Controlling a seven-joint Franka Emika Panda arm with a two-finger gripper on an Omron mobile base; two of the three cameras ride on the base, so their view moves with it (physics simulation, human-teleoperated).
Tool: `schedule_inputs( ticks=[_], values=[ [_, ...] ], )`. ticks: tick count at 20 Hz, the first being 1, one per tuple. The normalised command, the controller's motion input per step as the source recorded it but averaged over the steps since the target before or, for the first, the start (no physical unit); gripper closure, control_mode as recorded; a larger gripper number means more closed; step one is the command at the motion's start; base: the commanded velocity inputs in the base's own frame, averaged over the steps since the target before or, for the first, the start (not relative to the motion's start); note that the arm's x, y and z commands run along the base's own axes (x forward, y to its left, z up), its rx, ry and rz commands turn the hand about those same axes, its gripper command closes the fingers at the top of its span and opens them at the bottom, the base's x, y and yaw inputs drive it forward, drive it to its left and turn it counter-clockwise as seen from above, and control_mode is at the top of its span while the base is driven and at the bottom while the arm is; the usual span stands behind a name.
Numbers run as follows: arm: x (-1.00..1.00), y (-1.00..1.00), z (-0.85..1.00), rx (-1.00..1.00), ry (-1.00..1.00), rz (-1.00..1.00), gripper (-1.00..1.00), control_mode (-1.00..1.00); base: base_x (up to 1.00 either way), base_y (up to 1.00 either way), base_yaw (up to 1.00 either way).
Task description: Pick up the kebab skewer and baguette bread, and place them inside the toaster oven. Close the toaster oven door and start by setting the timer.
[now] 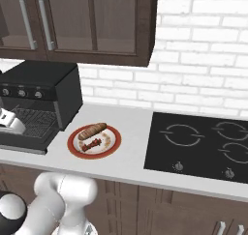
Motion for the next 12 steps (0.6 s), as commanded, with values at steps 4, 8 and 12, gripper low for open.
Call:
schedule_inputs(
  ticks=[4,8,12],
  values=[
    [0.0,-1.0,0.19,0.01,0.14,-0.06,-1.0,-1.0,0.0,0.0,0.0],
    [0.0,-1.0,0.11,0.01,0.19,-0.12,-1.0,-1.0,0.0,0.0,0.0],
    [0.2,-1.0,0.0,0.0,0.2,-0.25,-1.0,-1.0,0.0,0.0,0.0]
  ],
)
